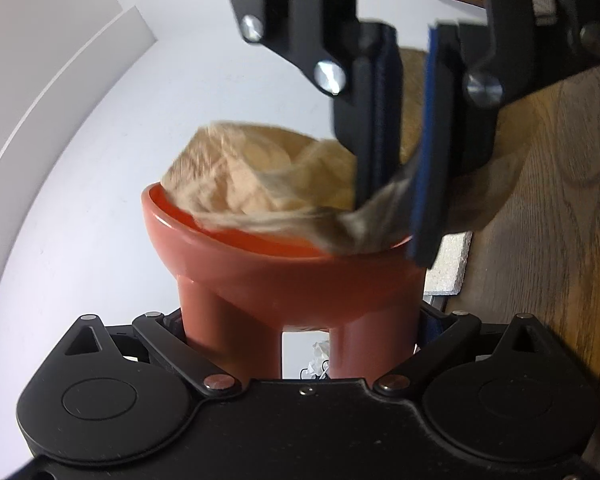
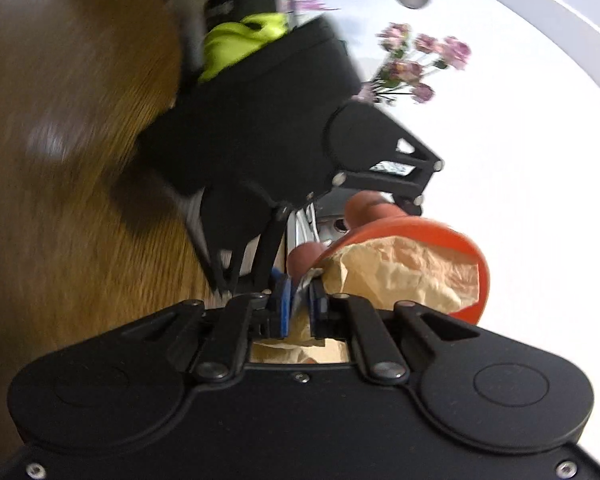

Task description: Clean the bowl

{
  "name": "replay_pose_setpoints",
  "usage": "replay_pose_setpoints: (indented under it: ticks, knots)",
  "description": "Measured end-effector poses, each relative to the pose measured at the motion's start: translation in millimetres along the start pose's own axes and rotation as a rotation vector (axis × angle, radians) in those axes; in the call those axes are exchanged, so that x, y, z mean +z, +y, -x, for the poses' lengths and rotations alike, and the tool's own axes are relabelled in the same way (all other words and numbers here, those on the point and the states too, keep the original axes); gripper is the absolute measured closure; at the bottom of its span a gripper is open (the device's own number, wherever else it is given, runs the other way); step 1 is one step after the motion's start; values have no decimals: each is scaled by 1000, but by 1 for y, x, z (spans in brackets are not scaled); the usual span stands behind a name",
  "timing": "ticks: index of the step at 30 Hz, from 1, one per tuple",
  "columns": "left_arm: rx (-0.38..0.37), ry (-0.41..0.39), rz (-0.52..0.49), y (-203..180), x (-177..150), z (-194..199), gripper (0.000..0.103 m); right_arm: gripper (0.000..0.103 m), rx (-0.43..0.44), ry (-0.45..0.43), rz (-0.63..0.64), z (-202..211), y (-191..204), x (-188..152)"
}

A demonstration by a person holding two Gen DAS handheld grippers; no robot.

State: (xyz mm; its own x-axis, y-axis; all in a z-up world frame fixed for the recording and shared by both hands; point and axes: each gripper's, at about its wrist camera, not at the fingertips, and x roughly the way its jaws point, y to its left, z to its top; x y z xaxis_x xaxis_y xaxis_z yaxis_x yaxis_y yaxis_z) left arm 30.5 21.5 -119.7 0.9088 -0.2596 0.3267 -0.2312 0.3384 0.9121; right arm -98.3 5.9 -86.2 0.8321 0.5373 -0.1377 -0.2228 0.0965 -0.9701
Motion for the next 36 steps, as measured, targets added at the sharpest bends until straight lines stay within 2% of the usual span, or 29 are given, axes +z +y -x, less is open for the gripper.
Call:
replay_pose_setpoints:
  ticks: [2,5,11,14,17,18,20,23,25,29,31,34,35,36]
  knots:
    - [10,-7,-10,-2,0,1,6,95,-15,-6,-46,4,-1,6]
    - [25,-17,-26,-4,1,2,6,95,-16,-23,-150,34,-4,1]
    - [32,-21,-32,-5,2,2,6,95,78,-83,-507,49,-26,7]
    - [31,-21,-32,-6,3,2,6,95,113,-102,-710,57,-44,-1]
    - [35,-23,-36,-6,4,2,6,95,152,-111,-940,53,-63,-13]
    - [35,-23,-36,-6,4,2,6,95,180,-115,-1077,50,-71,-21]
    - [36,-23,-36,-6,4,2,6,95,223,-129,-1264,42,-81,-31]
    - [37,-24,-38,-5,5,3,7,95,234,-131,-1443,17,-94,-38]
    - [38,-25,-40,-4,5,3,7,95,236,-144,-1614,6,-101,-51]
    - [49,-31,-50,-3,5,5,7,95,273,-204,-1883,-10,-106,-62]
    - [54,-35,-56,-4,5,11,7,95,304,-252,-2085,-16,-105,-72]
    - [53,-35,-56,-4,4,11,7,96,331,-261,-2364,-34,-102,-89]
    - [53,-34,-55,-1,1,8,7,96,364,-278,-2479,-40,-99,-96]
    - [52,-33,-54,0,0,7,7,96,376,-291,-2525,-39,-97,-100]
